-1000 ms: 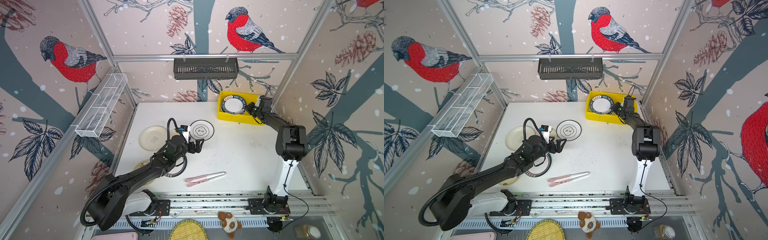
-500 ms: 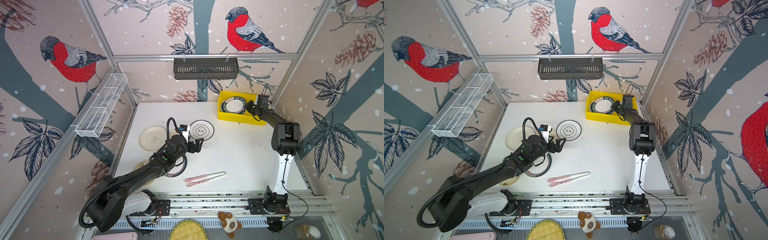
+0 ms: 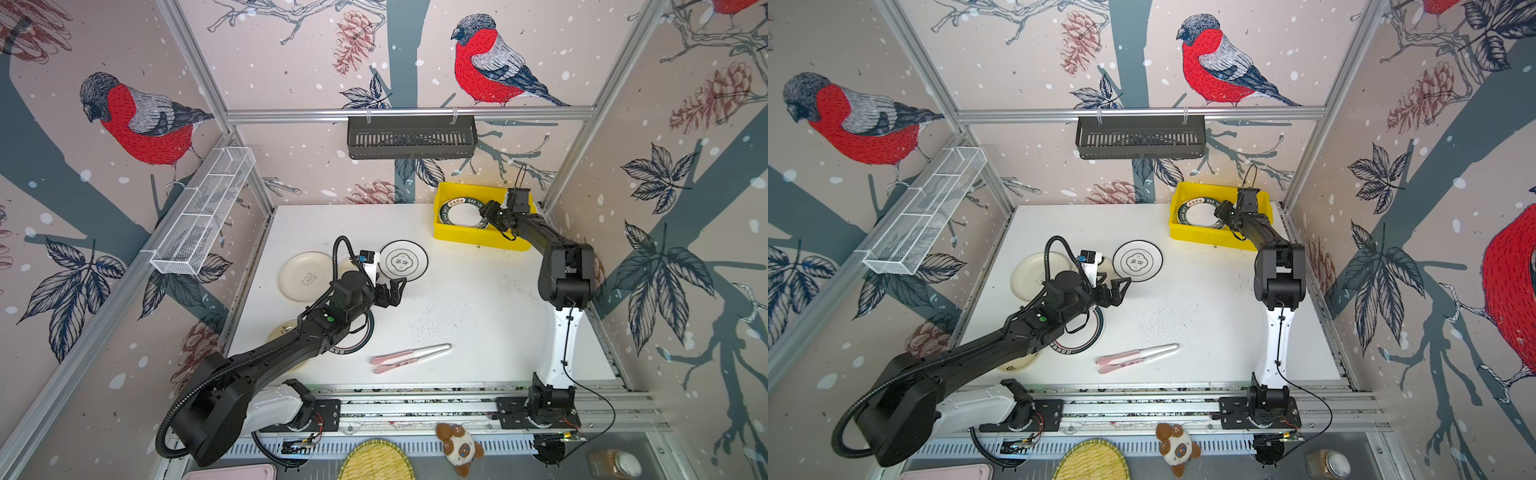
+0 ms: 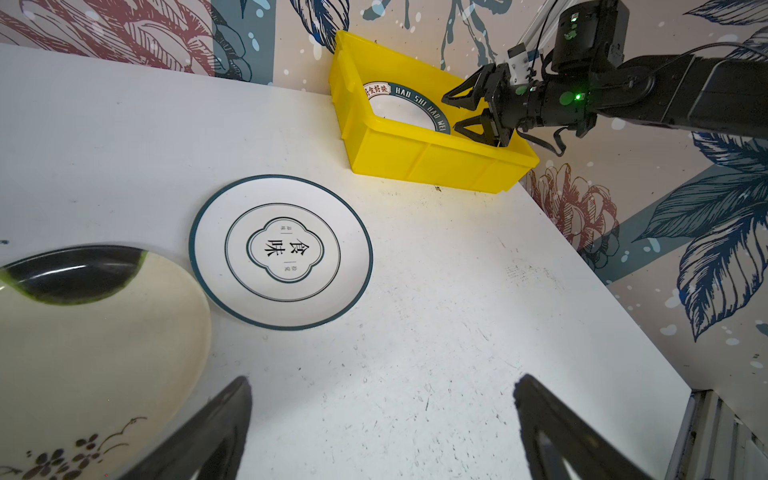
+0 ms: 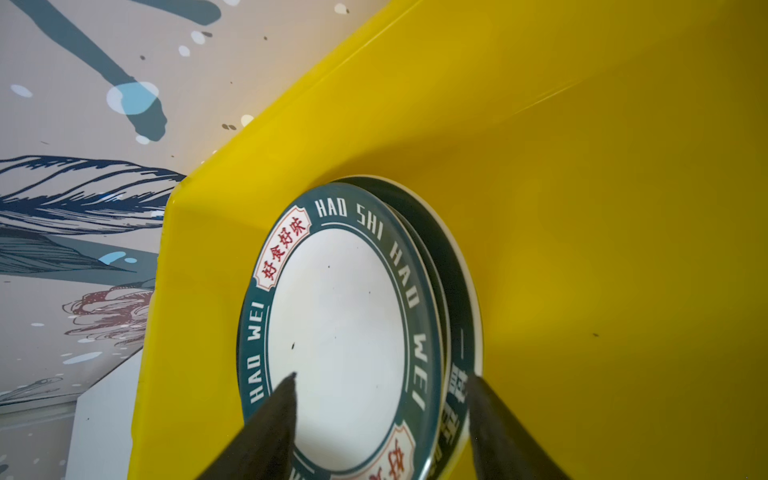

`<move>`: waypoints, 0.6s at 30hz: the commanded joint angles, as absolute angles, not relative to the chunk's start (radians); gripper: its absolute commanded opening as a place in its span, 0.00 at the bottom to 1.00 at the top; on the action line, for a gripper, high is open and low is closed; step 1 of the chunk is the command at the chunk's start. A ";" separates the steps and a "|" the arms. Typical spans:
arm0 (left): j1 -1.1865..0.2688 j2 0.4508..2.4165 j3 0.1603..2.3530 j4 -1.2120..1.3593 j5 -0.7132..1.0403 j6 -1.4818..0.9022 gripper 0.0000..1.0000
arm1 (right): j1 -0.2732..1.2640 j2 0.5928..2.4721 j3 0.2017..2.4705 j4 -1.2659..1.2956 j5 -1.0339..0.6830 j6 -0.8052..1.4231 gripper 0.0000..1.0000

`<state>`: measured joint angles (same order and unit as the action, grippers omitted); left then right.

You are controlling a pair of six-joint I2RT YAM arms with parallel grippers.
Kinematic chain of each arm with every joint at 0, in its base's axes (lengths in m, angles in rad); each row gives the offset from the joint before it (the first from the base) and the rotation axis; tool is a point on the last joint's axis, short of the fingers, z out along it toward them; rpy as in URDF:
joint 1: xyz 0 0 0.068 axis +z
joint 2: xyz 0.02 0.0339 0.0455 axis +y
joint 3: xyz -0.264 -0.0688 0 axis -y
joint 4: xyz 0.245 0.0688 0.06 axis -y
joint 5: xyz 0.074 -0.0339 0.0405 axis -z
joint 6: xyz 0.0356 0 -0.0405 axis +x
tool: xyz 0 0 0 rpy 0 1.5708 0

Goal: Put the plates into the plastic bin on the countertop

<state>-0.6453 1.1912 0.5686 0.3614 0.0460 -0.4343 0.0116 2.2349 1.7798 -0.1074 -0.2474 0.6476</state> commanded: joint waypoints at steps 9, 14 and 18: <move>-0.643 1.157 0.554 0.391 0.005 -0.341 0.98 | 0.045 2.007 1.786 -0.205 -0.167 0.525 0.86; -0.643 1.089 0.462 0.463 0.018 -0.351 0.98 | 0.083 1.764 1.570 -0.143 -0.151 0.557 0.88; -0.643 1.058 0.407 0.501 0.004 -0.331 0.98 | 0.112 1.593 1.416 -0.115 -0.165 0.579 0.88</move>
<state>-0.6441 1.0687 0.4278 0.4206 0.0223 -0.3550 0.0990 1.6554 1.4723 -0.1497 -0.1757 0.5549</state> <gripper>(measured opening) 0.977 0.883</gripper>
